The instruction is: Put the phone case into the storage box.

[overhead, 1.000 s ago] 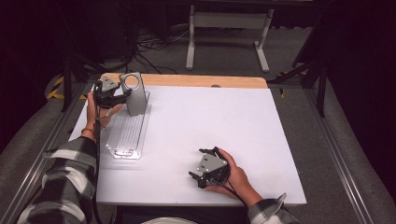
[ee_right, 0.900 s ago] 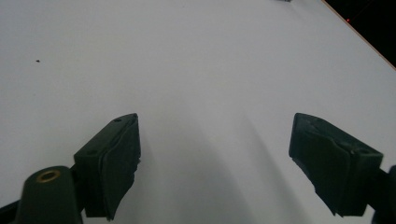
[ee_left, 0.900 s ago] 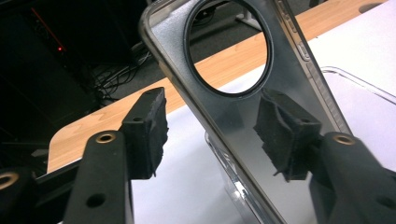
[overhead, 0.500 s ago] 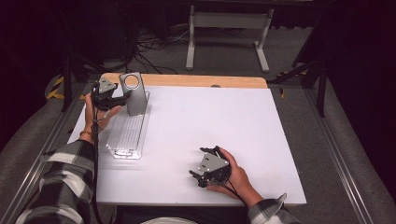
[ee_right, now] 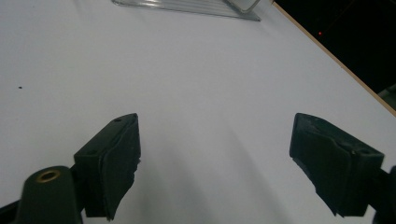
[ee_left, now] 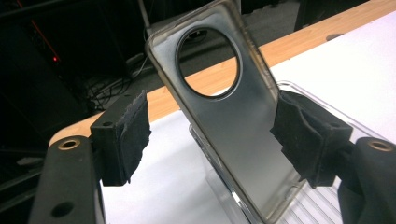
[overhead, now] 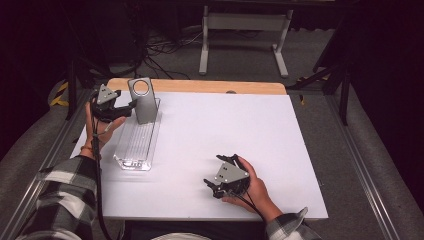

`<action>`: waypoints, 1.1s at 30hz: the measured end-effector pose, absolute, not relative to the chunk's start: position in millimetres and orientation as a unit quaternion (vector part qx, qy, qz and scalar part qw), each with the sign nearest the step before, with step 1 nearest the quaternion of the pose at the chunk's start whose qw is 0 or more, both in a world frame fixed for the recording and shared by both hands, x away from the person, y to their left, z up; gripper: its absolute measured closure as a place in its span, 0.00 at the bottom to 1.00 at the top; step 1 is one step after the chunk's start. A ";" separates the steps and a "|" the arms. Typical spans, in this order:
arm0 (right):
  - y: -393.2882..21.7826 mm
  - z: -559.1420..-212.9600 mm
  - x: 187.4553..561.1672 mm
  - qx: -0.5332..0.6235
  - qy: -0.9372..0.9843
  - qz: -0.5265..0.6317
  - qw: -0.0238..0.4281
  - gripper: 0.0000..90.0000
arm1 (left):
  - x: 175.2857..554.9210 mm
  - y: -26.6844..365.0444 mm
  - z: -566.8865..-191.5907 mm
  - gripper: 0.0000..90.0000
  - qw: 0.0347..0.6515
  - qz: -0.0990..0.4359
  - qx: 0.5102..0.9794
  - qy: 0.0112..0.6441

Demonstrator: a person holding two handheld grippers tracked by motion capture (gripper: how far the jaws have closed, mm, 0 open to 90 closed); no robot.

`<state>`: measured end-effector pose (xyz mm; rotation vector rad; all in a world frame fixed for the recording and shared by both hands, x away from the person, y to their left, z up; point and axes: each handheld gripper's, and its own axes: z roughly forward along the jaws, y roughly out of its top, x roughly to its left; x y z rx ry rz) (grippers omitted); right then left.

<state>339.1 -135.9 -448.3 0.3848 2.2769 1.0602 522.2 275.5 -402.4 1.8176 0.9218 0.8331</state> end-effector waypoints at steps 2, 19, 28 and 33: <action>-137.0 -446.7 339.2 0.146 0.852 0.403 0.301 0.18 | 518.6 276.5 -401.0 0.28 0.458 0.331 0.736 0.373; -147.7 -436.6 340.0 0.171 0.825 0.430 0.323 0.18 | 489.9 275.3 -394.0 0.20 0.484 0.335 0.728 0.351; -152.7 -432.4 340.5 0.185 0.814 0.439 0.333 0.18 | 474.7 274.1 -392.3 0.17 0.500 0.330 0.725 0.339; -154.6 -431.4 341.2 0.191 0.811 0.441 0.333 0.16 | 465.7 270.3 -390.7 0.15 0.504 0.331 0.725 0.332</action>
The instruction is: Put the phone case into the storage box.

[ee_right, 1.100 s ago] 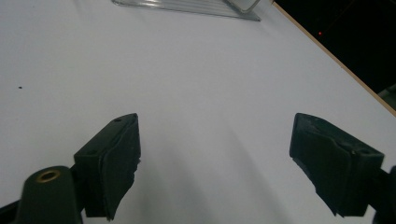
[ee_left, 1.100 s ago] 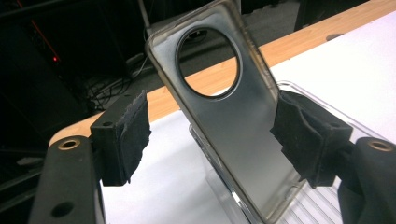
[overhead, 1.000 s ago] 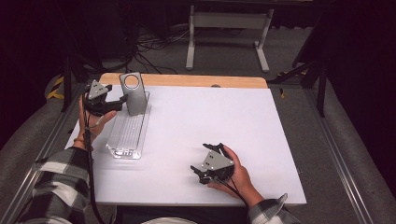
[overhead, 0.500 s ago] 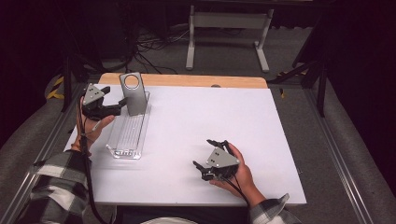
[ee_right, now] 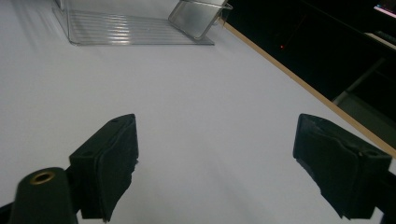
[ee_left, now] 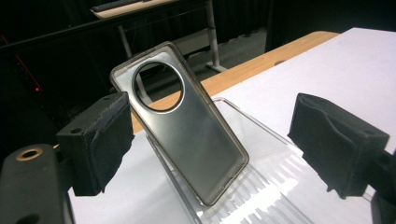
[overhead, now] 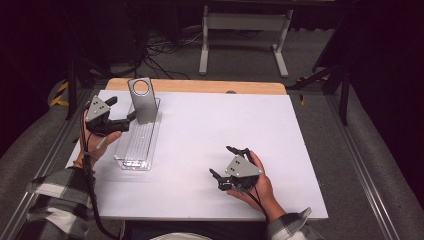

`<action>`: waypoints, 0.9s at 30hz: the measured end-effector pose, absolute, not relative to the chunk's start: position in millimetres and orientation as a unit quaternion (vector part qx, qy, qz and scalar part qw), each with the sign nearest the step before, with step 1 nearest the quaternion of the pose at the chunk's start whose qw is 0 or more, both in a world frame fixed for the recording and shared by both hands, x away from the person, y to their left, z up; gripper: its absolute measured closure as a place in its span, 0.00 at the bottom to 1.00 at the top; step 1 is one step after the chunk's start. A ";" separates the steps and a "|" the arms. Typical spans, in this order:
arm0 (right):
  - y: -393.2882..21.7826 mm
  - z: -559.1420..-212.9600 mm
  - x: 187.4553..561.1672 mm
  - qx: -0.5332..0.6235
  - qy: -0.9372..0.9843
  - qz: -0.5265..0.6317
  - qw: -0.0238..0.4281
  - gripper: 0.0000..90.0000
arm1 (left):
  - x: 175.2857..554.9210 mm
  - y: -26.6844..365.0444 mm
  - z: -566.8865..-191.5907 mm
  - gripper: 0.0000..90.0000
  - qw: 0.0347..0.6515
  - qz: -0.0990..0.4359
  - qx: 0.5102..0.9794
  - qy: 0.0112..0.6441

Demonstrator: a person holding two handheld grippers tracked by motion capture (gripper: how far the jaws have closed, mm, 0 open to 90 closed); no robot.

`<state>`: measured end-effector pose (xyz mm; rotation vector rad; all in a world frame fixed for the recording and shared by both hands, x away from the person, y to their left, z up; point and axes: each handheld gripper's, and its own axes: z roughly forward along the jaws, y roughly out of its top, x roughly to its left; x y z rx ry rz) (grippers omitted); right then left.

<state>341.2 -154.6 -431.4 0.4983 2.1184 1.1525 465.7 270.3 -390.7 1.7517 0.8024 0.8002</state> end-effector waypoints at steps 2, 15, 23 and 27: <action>-155.1 -431.1 341.4 0.191 0.810 0.442 0.334 0.16 | 462.2 268.8 -389.3 0.15 0.506 0.334 0.724 0.328; -156.7 -428.7 341.5 0.199 0.804 0.448 0.336 0.12 | 446.8 268.1 -386.8 0.08 0.522 0.328 0.717 0.325; -157.7 -427.5 341.4 0.202 0.801 0.450 0.339 0.12 | 436.1 262.3 -388.7 0.07 0.523 0.325 0.724 0.310; -158.1 -426.6 341.0 0.201 0.800 0.451 0.342 0.12 | 429.6 259.4 -388.0 0.07 0.524 0.324 0.728 0.301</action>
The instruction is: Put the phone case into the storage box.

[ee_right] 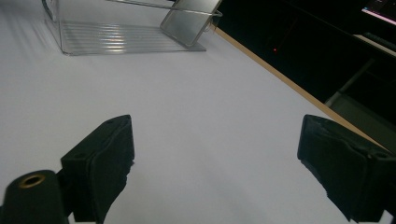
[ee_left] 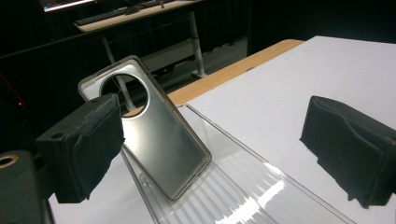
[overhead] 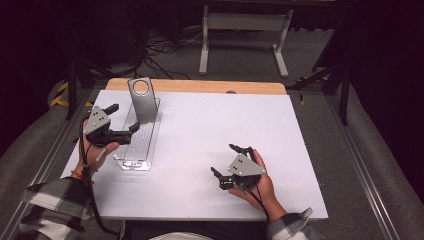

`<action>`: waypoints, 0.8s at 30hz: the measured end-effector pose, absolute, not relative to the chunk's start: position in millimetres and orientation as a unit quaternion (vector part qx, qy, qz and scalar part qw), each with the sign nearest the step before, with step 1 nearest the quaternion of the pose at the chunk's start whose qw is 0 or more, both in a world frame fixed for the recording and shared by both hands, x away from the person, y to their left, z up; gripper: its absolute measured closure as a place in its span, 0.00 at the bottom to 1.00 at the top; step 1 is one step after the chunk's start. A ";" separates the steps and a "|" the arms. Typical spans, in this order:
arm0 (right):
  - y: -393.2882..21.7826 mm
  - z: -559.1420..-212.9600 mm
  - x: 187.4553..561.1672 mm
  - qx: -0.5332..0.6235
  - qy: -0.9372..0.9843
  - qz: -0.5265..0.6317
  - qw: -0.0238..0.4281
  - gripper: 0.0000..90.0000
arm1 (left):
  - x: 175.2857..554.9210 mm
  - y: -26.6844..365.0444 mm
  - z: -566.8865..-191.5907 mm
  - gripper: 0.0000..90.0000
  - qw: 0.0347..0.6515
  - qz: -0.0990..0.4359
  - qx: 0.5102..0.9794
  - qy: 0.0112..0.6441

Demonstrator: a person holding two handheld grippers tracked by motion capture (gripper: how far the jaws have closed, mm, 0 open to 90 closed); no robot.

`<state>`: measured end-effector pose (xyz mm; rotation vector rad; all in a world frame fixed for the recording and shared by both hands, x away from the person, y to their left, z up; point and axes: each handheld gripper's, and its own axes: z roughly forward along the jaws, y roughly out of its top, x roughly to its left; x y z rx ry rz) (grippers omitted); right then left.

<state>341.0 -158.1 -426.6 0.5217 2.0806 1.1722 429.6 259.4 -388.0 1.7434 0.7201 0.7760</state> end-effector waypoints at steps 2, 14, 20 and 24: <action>-158.2 -426.5 341.0 0.201 0.800 0.451 0.341 0.12 | 427.2 258.3 -388.2 0.07 0.523 0.323 0.730 0.297; -158.7 -425.8 340.7 0.198 0.800 0.450 0.344 0.12 | 412.9 253.0 -389.5 0.07 0.529 0.328 0.729 0.284; -159.6 -424.7 340.2 0.197 0.799 0.450 0.346 0.12 | 407.4 252.2 -391.1 0.07 0.541 0.321 0.722 0.287; -160.3 -424.4 340.2 0.198 0.799 0.450 0.346 0.12 | 404.6 250.6 -392.4 0.06 0.542 0.320 0.725 0.281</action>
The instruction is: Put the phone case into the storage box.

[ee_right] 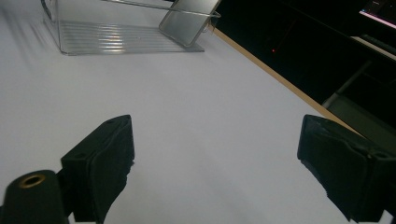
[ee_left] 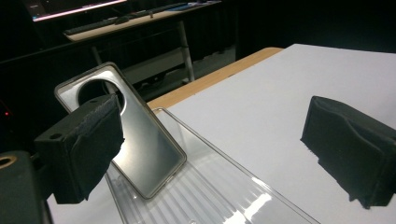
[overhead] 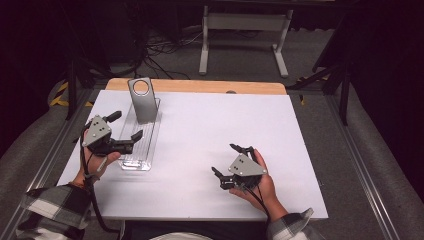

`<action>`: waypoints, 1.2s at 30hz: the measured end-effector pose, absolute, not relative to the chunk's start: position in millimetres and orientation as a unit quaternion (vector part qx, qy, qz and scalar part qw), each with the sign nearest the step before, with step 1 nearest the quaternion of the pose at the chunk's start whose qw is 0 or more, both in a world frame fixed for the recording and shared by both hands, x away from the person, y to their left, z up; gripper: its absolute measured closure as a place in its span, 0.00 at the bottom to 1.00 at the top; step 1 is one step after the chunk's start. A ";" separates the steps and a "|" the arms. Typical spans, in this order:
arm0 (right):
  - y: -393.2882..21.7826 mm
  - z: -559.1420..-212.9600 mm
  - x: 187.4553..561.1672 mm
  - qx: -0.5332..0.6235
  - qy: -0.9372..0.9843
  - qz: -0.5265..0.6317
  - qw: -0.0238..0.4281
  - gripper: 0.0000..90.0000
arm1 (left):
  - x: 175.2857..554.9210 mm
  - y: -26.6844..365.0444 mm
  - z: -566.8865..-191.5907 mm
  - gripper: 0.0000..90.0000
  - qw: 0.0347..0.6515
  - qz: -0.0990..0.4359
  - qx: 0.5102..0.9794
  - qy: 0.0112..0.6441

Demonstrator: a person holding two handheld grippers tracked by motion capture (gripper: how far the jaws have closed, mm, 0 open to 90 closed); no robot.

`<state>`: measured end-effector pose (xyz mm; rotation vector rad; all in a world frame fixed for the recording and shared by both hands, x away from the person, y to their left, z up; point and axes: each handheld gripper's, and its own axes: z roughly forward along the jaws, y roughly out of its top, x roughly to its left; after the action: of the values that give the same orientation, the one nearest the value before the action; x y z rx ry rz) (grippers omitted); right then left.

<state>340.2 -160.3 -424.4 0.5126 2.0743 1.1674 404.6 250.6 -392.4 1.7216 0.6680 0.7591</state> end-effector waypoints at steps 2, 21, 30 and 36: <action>-160.4 -424.3 340.0 0.199 0.799 0.450 0.345 0.12 | 403.4 250.3 -392.1 0.06 0.539 0.319 0.728 0.279; -161.9 -419.3 332.7 0.201 0.795 0.454 0.348 0.13 | 382.3 241.2 -395.5 0.06 0.549 0.311 0.731 0.260; -161.4 -420.0 326.9 0.201 0.798 0.453 0.342 0.13 | 366.8 234.3 -402.3 0.06 0.545 0.299 0.745 0.244; -165.2 -420.4 322.9 0.206 0.797 0.452 0.343 0.12 | 360.7 231.7 -406.4 0.05 0.546 0.290 0.748 0.242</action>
<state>322.9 -165.2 -420.4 0.5363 2.0726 1.1750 360.7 231.7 -406.4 1.7733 0.5730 0.6879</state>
